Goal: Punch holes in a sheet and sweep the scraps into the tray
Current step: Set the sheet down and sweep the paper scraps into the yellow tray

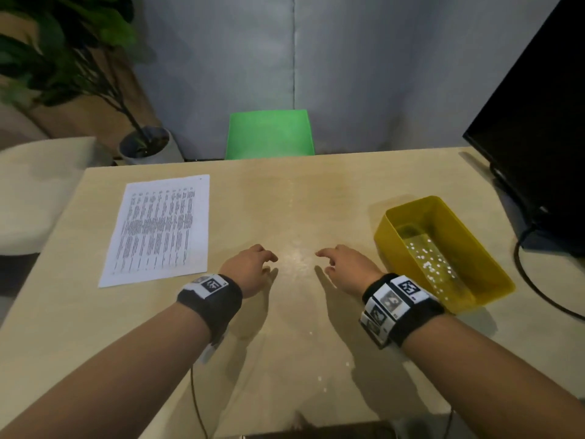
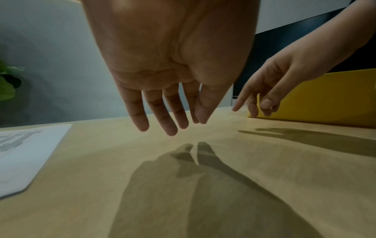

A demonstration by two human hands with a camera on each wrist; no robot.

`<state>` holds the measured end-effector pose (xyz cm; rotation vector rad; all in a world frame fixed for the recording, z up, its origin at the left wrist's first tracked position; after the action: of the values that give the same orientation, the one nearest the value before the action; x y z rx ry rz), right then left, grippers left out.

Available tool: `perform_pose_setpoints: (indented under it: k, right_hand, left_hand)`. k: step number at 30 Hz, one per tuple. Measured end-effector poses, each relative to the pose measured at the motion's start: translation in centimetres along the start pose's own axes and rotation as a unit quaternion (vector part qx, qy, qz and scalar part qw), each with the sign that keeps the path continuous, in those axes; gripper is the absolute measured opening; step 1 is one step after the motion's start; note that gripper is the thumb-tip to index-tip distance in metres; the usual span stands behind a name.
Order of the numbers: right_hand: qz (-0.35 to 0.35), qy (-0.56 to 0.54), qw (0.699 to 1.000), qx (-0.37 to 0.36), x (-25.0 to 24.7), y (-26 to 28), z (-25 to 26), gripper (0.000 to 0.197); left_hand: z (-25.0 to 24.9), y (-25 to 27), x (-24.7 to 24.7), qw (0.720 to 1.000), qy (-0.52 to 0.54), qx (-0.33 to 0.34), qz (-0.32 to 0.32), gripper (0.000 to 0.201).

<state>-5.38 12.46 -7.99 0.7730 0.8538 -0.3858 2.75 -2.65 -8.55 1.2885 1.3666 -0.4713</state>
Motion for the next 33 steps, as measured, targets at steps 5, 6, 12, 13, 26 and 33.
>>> perform_pose_setpoints:
  k: [5, 6, 12, 13, 26, 33]
  right_hand:
    - [0.039, 0.077, 0.996, 0.002, 2.2, -2.1, 0.7, 0.058]
    - [0.041, 0.088, 0.995, 0.007, 2.4, -2.5, 0.7, 0.062]
    - [0.060, 0.127, 0.990, 0.024, 2.8, -3.4, 0.5, 0.075]
    - [0.060, 0.133, 0.989, 0.026, 2.9, -3.5, 0.5, 0.075]
    - [0.052, 0.136, 0.989, 0.021, 3.0, -3.8, -0.9, 0.059]
    - [0.047, 0.134, 0.990, 0.013, 3.2, -3.8, -1.4, 0.055]
  left_hand:
    - [0.9, 1.5, 1.1, 1.000, 0.012, 0.011, 0.016, 0.035]
    - [1.1, 1.8, 1.2, 1.000, 0.017, 0.011, 0.016, 0.035]
    - [0.3, 3.7, 2.4, 0.998, 0.001, 0.053, 0.036, 0.038]
    - [-0.3, 4.0, 2.6, 0.997, -0.006, 0.065, 0.045, 0.043]
    - [-5.5, 7.1, 7.5, 0.939, -0.187, 0.269, 0.108, 0.050]
    - [-6.7, 7.4, 7.9, 0.919, -0.254, 0.282, 0.107, 0.073]
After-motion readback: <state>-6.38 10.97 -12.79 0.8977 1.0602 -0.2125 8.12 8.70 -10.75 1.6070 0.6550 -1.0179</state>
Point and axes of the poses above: each hand's wrist, its own y-axis away from the middle knuckle, its own x-axis out of the palm, z = x × y, the point moved 10 cm from there along -y, towards the middle knuckle, and after that the axes turned 4 degrees about -x, right-handed, at the moved point
